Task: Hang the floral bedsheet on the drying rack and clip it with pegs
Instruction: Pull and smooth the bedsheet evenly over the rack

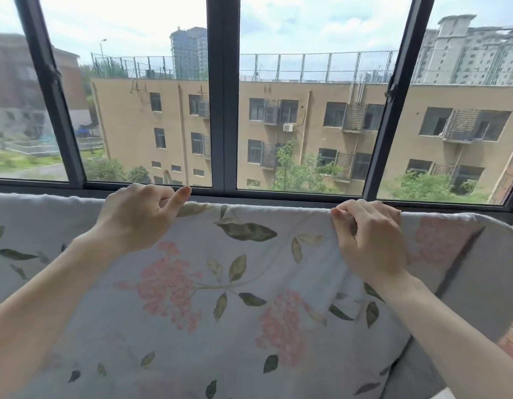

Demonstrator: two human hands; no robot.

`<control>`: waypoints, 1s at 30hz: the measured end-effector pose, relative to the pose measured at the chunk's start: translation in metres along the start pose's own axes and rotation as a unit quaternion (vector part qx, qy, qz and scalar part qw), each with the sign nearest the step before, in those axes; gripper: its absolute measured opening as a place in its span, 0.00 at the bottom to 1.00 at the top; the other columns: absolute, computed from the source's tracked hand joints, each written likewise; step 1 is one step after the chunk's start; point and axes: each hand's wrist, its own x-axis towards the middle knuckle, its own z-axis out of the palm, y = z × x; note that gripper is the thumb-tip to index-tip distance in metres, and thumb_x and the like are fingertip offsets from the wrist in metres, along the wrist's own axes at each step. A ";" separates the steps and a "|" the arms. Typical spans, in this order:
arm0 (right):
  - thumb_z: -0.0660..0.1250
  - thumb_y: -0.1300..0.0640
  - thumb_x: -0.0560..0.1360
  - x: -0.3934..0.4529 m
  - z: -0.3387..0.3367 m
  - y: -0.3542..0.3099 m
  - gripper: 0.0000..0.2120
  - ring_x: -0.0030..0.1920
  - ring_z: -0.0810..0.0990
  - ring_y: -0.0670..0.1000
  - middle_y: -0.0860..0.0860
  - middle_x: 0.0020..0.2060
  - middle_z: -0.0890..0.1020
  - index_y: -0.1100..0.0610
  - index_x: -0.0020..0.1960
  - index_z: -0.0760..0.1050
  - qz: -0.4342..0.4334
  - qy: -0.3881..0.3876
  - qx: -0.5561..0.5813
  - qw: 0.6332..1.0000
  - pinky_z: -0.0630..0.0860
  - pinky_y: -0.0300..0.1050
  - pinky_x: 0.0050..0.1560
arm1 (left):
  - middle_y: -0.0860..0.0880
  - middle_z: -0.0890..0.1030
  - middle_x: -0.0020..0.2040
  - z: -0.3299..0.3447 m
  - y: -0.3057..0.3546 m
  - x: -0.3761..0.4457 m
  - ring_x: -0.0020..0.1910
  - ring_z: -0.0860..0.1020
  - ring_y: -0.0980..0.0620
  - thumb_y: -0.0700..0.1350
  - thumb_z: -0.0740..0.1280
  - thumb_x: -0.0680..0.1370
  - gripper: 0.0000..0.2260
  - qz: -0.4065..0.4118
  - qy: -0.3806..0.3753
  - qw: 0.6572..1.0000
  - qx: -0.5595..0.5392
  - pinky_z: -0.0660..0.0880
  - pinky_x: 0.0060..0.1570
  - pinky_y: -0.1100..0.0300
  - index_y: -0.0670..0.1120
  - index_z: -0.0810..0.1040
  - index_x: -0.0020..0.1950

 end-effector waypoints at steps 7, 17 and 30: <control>0.56 0.41 0.83 0.001 -0.017 0.015 0.14 0.54 0.76 0.49 0.42 0.49 0.82 0.45 0.56 0.78 -0.060 -0.073 0.045 0.994 0.64 0.46 0.60 | 0.58 0.79 0.55 0.024 0.181 -0.008 0.54 0.76 0.54 0.68 0.56 0.81 0.20 0.118 -0.058 0.990 -0.049 0.66 0.54 0.55 0.56 0.77 0.60; 0.57 0.41 0.84 0.000 -0.065 0.123 0.16 0.56 0.76 0.55 0.50 0.52 0.83 0.50 0.54 0.79 -0.004 -0.095 0.027 0.995 0.64 0.49 0.59 | 0.55 0.75 0.40 0.067 0.227 -0.010 0.46 0.73 0.49 0.70 0.52 0.80 0.22 0.027 -0.013 0.999 0.021 0.67 0.58 0.49 0.53 0.69 0.42; 0.62 0.53 0.85 -0.012 -0.082 0.216 0.11 0.62 0.80 0.54 0.49 0.59 0.84 0.51 0.63 0.80 0.015 -0.004 0.161 0.987 0.73 0.60 0.66 | 0.57 0.72 0.37 0.067 0.246 -0.015 0.47 0.73 0.47 0.69 0.53 0.81 0.23 0.002 -0.017 1.000 0.020 0.65 0.58 0.47 0.53 0.68 0.39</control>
